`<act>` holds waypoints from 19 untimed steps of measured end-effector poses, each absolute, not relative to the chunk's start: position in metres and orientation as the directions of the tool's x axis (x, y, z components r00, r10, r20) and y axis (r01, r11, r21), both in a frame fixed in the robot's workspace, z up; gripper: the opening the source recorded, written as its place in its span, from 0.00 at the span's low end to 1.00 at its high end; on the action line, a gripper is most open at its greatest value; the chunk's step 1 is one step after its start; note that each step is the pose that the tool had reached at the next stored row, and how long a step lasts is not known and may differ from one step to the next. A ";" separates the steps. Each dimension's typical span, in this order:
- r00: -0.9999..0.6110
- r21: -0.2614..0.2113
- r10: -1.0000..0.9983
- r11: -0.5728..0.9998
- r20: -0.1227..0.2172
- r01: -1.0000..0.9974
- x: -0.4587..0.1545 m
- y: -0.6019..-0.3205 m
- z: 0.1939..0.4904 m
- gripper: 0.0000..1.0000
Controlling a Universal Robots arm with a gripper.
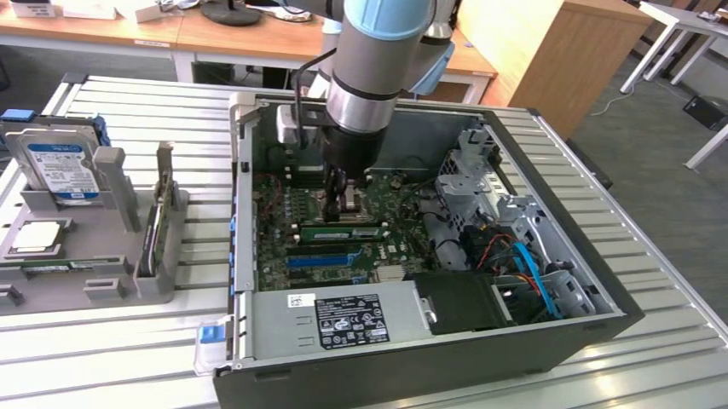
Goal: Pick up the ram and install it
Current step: 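Press down the ram until it locks into place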
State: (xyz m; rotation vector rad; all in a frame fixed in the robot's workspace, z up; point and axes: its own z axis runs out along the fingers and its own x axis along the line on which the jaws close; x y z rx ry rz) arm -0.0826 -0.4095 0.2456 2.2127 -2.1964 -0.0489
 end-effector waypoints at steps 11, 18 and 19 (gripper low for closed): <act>0.007 0.039 -1.000 -0.007 -0.006 -0.999 -0.086 -0.412 0.246 0.10; 0.007 0.039 -1.000 -0.007 -0.006 -0.999 -0.086 -0.412 0.243 0.10; 0.007 0.039 -1.000 -0.007 -0.006 -0.999 -0.086 -0.412 0.242 0.10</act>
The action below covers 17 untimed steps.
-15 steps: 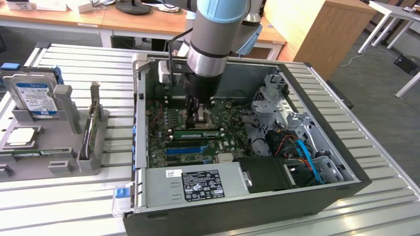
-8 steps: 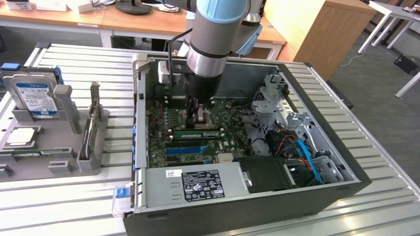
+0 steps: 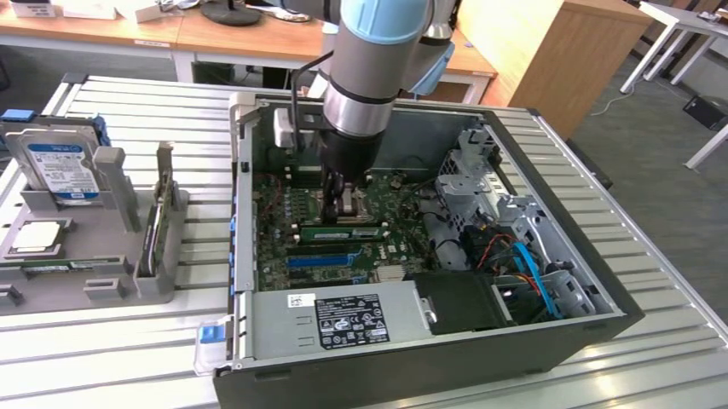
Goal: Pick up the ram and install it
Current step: 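Press down the ram until it locks into place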
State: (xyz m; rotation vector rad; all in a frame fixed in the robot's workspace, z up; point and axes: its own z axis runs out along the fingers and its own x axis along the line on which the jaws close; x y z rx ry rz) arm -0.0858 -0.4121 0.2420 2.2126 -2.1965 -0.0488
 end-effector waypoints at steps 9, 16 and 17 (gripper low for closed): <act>0.007 0.039 -1.000 -0.007 -0.005 -0.999 -0.086 -0.412 0.236 0.10; 0.007 0.039 -1.000 -0.007 -0.006 -0.999 -0.086 -0.412 0.234 0.10; 0.007 0.039 -1.000 -0.007 -0.006 -0.999 -0.086 -0.412 0.233 0.10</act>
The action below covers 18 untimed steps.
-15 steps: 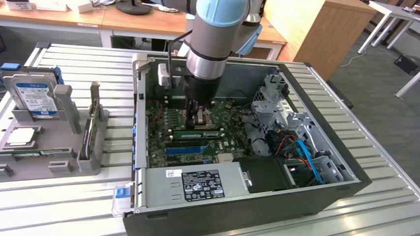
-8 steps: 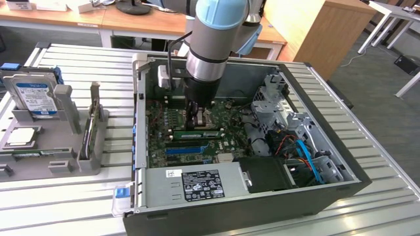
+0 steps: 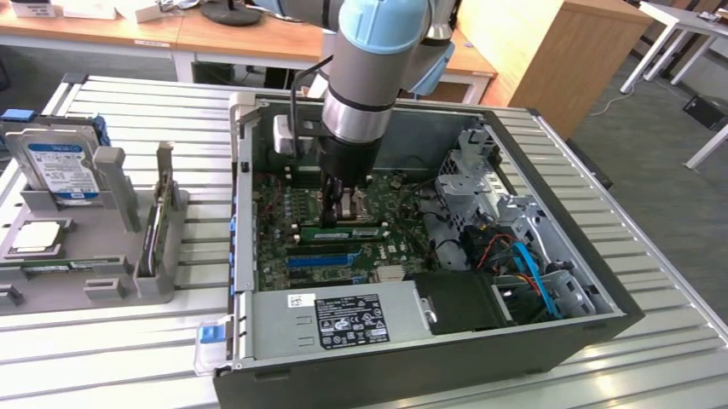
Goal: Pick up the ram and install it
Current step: 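Press down the ram until it locks into place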
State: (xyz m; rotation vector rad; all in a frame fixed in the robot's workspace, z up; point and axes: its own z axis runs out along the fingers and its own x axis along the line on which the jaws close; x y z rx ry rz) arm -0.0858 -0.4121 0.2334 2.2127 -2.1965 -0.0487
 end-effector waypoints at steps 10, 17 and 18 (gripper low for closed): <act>0.007 0.039 -1.000 -0.007 -0.006 -0.999 -0.086 -0.412 0.231 0.10; 0.007 0.038 -1.000 -0.007 -0.006 -0.999 -0.086 -0.412 0.230 0.10; 0.007 0.038 -1.000 -0.007 -0.006 -0.999 -0.086 -0.411 0.230 0.10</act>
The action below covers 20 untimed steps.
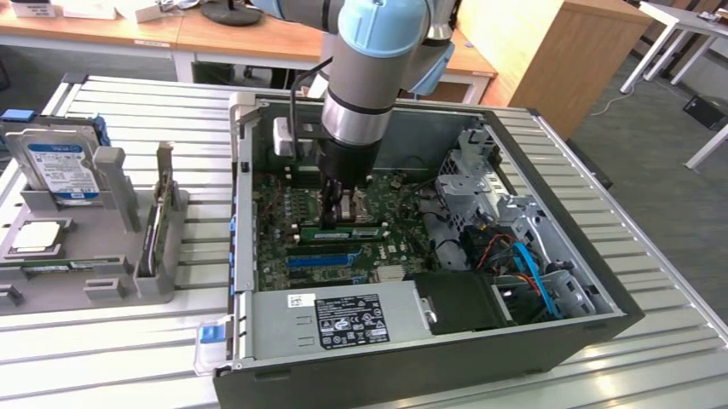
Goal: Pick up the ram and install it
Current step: 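Press down the ram until it locks into place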
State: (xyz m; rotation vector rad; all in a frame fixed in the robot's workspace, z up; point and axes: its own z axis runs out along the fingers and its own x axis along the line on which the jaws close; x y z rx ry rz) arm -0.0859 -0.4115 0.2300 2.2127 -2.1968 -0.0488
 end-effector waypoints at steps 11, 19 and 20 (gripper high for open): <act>0.007 0.039 -1.000 -0.007 -0.006 -0.999 -0.086 -0.411 0.227 0.10; 0.007 0.039 -1.000 -0.007 -0.005 -0.999 -0.086 -0.411 0.225 0.10; 0.007 0.039 -1.000 -0.007 -0.005 -0.999 -0.086 -0.411 0.225 0.10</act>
